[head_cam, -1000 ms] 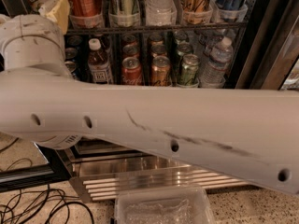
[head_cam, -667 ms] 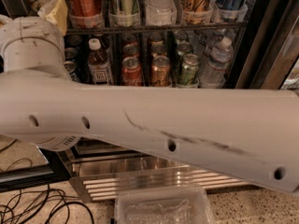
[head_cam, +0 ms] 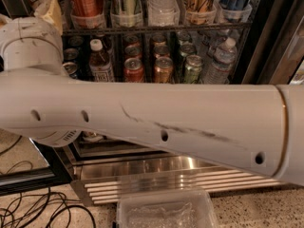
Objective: Pick 7up can from top shelf of fridge
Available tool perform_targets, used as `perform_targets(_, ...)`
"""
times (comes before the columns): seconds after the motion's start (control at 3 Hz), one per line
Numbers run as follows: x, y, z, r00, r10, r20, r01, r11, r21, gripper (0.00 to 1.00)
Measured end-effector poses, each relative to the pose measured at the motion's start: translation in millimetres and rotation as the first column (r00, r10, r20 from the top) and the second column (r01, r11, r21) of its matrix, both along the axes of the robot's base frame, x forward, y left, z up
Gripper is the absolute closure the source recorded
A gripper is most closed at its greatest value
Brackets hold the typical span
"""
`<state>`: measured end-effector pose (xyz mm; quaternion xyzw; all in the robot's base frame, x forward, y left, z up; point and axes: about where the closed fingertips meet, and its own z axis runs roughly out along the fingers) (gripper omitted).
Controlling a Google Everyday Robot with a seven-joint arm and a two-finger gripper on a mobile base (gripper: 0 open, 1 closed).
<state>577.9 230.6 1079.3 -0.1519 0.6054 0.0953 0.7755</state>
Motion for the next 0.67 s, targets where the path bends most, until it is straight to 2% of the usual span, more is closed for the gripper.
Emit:
perform_targets(0.33, 12.9, 6.8, -3.2, 0.9999, 0.014, 0.004, -0.014, 1.0, -0.006, 0.32)
perform_targets(0.67, 25.6, 2.7, -8.4, 1.0, 0.003, 0.001, -0.003, 1.0, -0.019, 0.32)
